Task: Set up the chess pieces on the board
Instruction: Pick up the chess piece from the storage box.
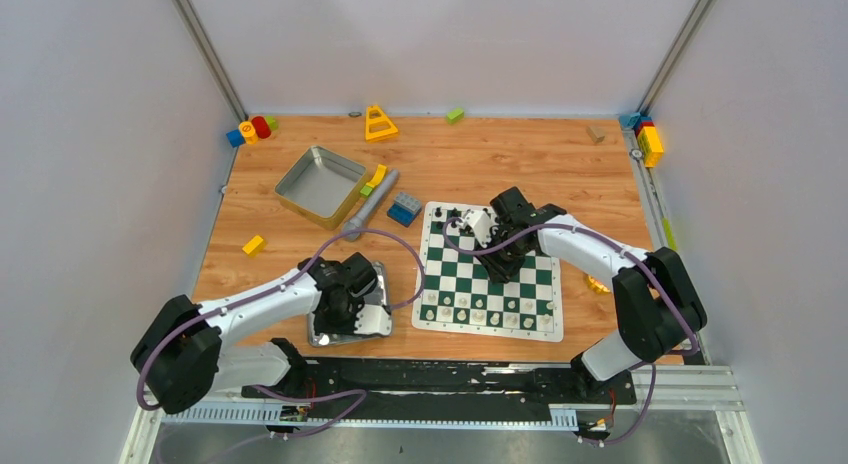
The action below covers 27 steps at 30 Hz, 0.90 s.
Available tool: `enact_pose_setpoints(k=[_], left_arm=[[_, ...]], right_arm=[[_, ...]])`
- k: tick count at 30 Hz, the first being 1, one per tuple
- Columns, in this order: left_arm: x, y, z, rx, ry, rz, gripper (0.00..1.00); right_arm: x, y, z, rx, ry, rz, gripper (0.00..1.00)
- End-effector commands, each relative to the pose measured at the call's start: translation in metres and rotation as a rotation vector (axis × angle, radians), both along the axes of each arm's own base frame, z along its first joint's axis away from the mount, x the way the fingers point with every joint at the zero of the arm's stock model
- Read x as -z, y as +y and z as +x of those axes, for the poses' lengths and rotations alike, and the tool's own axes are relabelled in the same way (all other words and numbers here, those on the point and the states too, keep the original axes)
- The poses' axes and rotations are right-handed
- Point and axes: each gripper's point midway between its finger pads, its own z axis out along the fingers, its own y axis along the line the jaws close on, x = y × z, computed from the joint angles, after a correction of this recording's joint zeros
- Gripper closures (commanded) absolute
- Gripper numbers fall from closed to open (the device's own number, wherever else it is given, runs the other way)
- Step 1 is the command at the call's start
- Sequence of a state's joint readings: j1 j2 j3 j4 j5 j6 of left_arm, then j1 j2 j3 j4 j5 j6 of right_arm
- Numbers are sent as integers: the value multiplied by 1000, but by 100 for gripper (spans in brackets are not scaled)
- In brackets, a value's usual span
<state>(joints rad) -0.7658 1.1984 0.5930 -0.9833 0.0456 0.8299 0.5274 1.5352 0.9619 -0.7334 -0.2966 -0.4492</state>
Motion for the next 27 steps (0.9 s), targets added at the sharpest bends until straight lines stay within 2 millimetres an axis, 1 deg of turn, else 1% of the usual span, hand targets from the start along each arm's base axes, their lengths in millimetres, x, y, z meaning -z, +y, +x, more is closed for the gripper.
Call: enact_pose_setpoints(k=[1, 4, 11, 19, 23, 27], left_arm=[[-2, -6, 3, -15, -34, -40, 75], [-3, -8, 4, -20, -39, -54, 77], [-5, -12, 6, -29, -41, -62, 87], [-9, -16, 14, -48, -83, -82, 99], [-14, -18, 18, -72, -96, -100, 100], [-24, -20, 28, -117, -97, -145, 100]], right_arm=[[-13, 5, 14, 17, -54, 39, 71], [-14, 4, 15, 21, -59, 40, 71], [-16, 4, 16, 23, -59, 40, 71], [-29, 7, 27, 24, -87, 71, 71], [-38, 9, 34, 26, -106, 94, 71], [-49, 12, 40, 29, -127, 123, 72]])
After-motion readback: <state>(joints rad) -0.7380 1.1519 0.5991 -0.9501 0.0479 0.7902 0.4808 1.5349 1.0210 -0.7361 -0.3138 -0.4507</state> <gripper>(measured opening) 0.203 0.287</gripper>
